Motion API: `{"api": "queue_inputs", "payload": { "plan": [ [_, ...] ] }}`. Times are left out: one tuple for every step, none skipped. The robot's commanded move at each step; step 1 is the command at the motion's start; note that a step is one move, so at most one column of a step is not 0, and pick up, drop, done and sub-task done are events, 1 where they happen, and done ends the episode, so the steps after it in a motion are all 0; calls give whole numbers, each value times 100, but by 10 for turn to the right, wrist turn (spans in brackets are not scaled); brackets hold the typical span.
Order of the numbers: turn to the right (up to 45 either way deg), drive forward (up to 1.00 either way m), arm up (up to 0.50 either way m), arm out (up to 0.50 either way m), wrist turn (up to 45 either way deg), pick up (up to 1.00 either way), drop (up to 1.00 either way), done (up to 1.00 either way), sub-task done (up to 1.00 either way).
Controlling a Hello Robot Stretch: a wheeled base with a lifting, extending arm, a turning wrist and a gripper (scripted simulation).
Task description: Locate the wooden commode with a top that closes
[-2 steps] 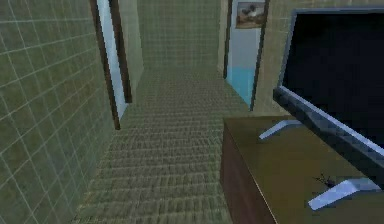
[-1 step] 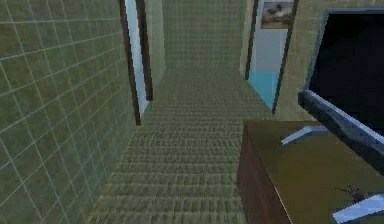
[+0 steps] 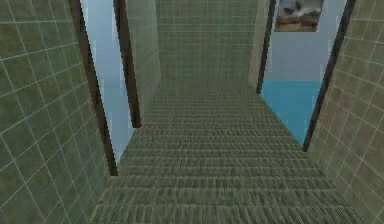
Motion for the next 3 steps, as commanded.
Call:
{"api": "queue_inputs", "payload": {
  "plan": [
    [-30, 0, 0, 0, 0, 0, 0, 0, 0],
    [0, 100, 0, 0, 0, 0, 0, 0, 0],
    [0, 80, 0, 0, 0, 0, 0, 0, 0]
  ]
}}
